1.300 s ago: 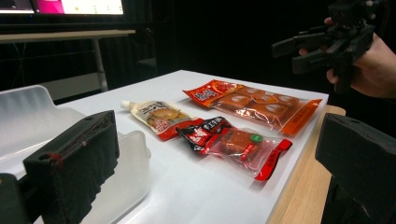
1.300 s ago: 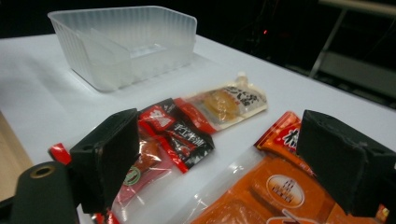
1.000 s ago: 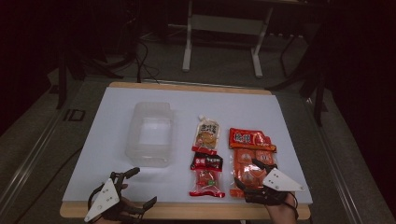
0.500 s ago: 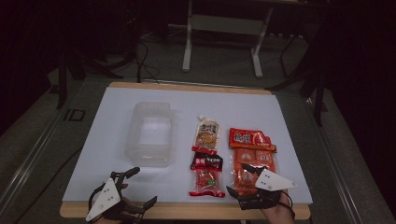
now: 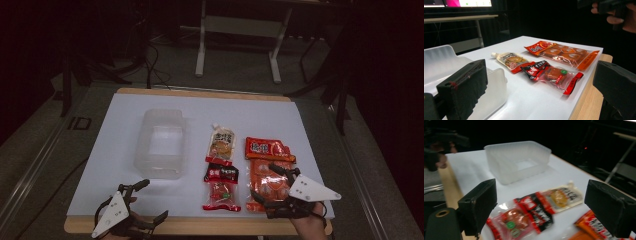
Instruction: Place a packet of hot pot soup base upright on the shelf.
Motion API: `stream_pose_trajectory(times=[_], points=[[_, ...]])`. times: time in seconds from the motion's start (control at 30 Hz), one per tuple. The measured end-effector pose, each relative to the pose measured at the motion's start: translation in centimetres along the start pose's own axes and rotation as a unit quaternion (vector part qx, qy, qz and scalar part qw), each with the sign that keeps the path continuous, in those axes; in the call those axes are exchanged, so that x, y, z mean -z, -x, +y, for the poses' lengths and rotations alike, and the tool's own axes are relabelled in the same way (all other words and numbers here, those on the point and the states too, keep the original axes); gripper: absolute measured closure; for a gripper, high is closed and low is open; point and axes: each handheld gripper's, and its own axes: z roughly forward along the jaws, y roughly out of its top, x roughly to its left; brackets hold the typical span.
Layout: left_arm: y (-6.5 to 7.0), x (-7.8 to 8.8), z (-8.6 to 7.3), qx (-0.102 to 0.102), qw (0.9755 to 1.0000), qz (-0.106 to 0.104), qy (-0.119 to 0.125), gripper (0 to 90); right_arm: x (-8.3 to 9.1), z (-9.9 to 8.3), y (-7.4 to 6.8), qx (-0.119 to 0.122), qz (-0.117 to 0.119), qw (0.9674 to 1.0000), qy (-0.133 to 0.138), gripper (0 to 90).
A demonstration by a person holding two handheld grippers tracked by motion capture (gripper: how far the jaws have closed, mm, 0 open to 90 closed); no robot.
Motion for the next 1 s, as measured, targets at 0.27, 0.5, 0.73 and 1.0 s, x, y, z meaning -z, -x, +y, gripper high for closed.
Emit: stream_pose_trajectory(times=[0.27, 0.5, 0.73, 1.0], points=[[0.0, -0.1, 0.0, 0.000, 1.0000, 0.001, -0.003, 0.1, 0.7, 1.6, 3.0, 0.004, -0.034, 0.9993, 0.011, 10.6], [0.0, -0.1, -0.1, 0.000, 1.0000, 0.000, -0.004, 0.1, 0.3, 1.9, 5.1, 0.002, -0.066, 0.9976, -0.018, 10.6], [-0.1, -0.1, -0.1, 0.002, 1.0000, 0.001, -0.005, 0.1, -0.4, 1.5, 7.0, -0.034, -0.099, 0.9943, -0.020, 10.2], [0.0, -0.2, -0.1, 0.001, 1.0000, -0.001, -0.006, 0.1, -1.2, 0.7, 9.7, -0.054, -0.128, 0.9896, -0.038, 10.3]])
